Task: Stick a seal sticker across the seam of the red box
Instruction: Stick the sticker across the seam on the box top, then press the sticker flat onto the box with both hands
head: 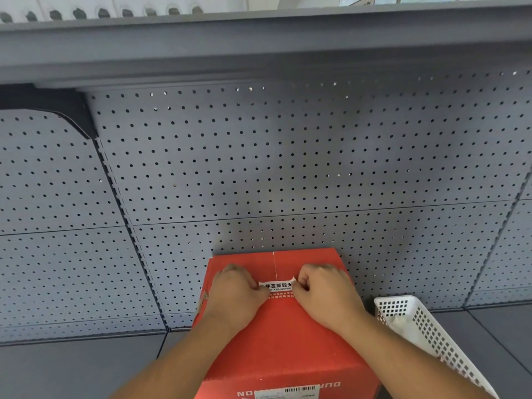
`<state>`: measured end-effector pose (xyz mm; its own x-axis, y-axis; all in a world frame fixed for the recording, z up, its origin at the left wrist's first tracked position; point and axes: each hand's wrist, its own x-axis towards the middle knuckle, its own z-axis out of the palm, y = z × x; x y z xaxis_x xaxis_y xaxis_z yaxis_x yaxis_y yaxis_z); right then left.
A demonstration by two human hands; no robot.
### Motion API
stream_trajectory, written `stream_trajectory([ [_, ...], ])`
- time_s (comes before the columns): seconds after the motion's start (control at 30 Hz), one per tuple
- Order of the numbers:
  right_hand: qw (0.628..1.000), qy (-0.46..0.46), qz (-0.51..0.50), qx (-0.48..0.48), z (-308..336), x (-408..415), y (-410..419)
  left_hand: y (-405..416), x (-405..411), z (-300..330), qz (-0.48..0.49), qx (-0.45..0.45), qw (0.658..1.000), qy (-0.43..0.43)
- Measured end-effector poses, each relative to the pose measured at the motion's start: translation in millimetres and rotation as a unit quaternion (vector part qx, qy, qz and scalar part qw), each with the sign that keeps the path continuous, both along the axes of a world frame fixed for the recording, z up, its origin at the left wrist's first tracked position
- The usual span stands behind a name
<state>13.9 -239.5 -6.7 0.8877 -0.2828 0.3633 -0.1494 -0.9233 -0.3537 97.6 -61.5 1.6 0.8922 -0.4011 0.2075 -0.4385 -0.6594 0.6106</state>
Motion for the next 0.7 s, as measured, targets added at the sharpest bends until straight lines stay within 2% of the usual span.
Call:
stream_trajectory([
  [0.23, 1.000, -0.006, -0.002, 0.030, -0.5, -2.5, -1.3, 9.3, 1.1, -9.0, -0.084, -0.001, 0.994, -0.072],
  [0.37, 0.997, -0.062, 0.045, -0.032, -1.2, -6.7, 1.6, 8.9, -2.0, -13.8, -0.152, 0.033, 0.981, -0.116],
  [0.5, 0.989, 0.015, 0.127, -0.073, 0.8, -12.4, 3.3, 7.9, -6.1, -10.2, -0.199, 0.089, 0.967, -0.131],
  [0.7, 0.983, 0.101, 0.116, -0.104, 2.7, -29.3, 1.8, 12.8, 3.4, -19.9, -0.213, 0.097, 0.965, -0.120],
])
